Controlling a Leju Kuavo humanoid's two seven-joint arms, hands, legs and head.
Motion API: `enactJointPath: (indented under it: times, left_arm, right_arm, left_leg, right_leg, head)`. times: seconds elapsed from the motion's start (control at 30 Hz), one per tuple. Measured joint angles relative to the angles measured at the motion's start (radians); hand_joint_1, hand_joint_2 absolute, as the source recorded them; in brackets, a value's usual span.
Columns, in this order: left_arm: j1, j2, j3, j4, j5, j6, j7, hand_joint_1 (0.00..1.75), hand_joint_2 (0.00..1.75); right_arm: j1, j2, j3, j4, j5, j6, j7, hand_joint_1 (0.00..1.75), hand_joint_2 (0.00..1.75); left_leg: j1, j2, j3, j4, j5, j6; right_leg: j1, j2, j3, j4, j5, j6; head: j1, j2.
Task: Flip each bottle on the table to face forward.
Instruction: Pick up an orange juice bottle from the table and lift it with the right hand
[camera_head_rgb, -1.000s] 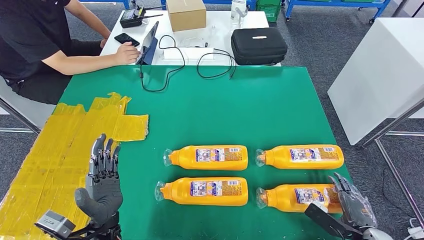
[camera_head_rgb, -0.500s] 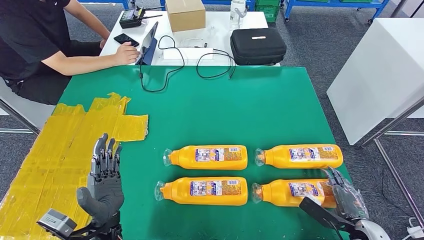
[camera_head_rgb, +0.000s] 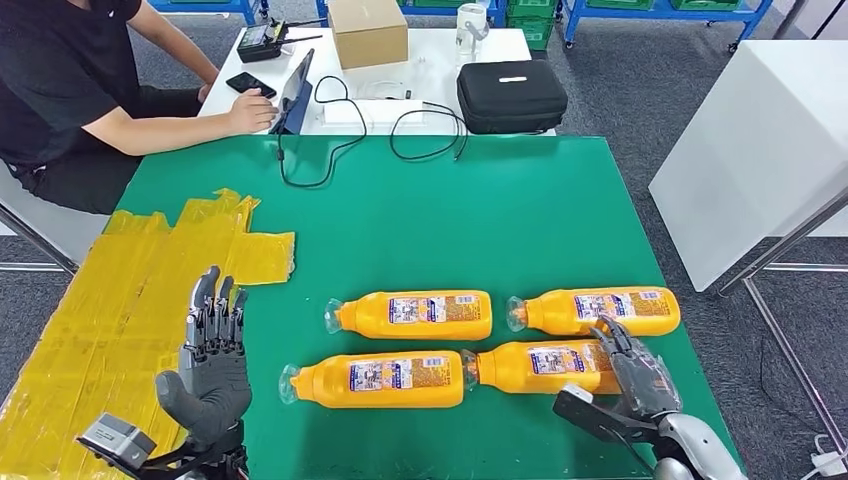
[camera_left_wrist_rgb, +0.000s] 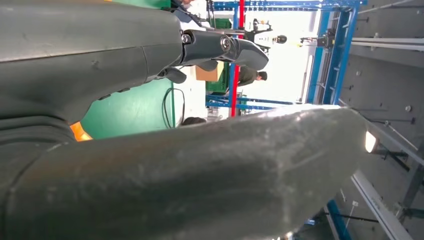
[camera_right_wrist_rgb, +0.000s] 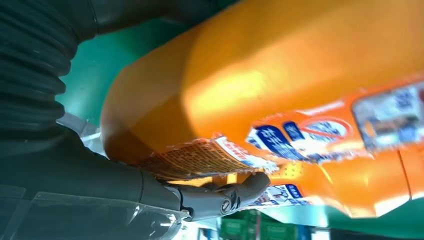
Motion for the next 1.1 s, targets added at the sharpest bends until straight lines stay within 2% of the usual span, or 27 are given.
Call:
enactJointPath:
  times: [0.27, 0.47, 0.6, 0.63, 0.93, 1.07, 1.1]
  left_arm:
    - [-0.001, 0.002, -0.002, 0.009, 0.014, 0.011, -0.006, 0.0, 0.0]
    - [-0.001, 0.004, -0.003, 0.009, 0.017, 0.011, -0.008, 0.0, 0.0]
    - [-0.008, 0.007, -0.008, 0.01, 0.019, 0.012, -0.012, 0.0, 0.0]
    - [-0.011, 0.007, -0.008, 0.01, 0.019, 0.012, -0.012, 0.0, 0.0]
    - [-0.019, 0.01, -0.015, 0.011, 0.02, 0.018, -0.012, 0.0, 0.0]
    - [-0.013, 0.01, -0.015, 0.009, 0.018, 0.032, -0.013, 0.0, 0.0]
    - [-0.009, 0.01, -0.014, 0.006, 0.016, 0.033, -0.014, 0.0, 0.44]
  right_arm:
    - [-0.002, -0.143, 0.178, -0.01, -0.125, 0.0, 0.1, 1.75, 1.75]
    - [-0.004, -0.169, 0.206, -0.015, -0.154, 0.0, 0.118, 1.75, 1.75]
    - [-0.007, -0.269, 0.302, -0.036, -0.235, 0.0, 0.167, 1.75, 1.75]
    - [-0.008, -0.279, 0.311, -0.038, -0.238, 0.0, 0.168, 1.75, 1.75]
    - [-0.018, -0.305, 0.351, -0.031, -0.312, -0.015, 0.208, 1.75, 1.75]
    - [-0.006, -0.26, 0.311, -0.006, -0.385, -0.086, 0.174, 1.75, 1.75]
    - [0.004, -0.237, 0.281, -0.007, -0.396, -0.094, 0.15, 1.75, 1.75]
  left_leg:
    - [0.004, 0.005, 0.022, 0.0, -0.008, 0.001]
    - [0.004, 0.005, 0.026, 0.0, -0.01, 0.001]
    - [0.005, 0.004, 0.045, 0.0, -0.02, 0.003]
    - [0.005, 0.004, 0.046, 0.0, -0.021, 0.003]
    - [0.01, 0.004, 0.056, 0.0, -0.03, 0.005]
    - [0.011, 0.003, 0.056, 0.0, -0.032, 0.004]
    - [0.011, 0.003, 0.055, 0.0, -0.032, 0.004]
  right_leg:
    - [0.005, 0.004, 0.022, -0.006, -0.005, -0.003]
    - [0.005, 0.004, 0.026, -0.006, -0.007, -0.003]
    - [0.006, 0.003, 0.048, -0.011, -0.015, -0.002]
    - [0.006, 0.003, 0.051, -0.012, -0.016, -0.001]
    - [0.01, 0.003, 0.066, -0.022, -0.022, -0.002]
    - [0.012, 0.003, 0.069, -0.024, -0.021, -0.002]
    - [0.011, 0.003, 0.069, -0.024, -0.02, -0.001]
  head:
    - [0.0, 0.0]
    - [0.0, 0.0]
    - [0.0, 0.0]
    - [0.0, 0.0]
    - [0.0, 0.0]
    - [0.001, 0.0]
    - [0.001, 0.0]
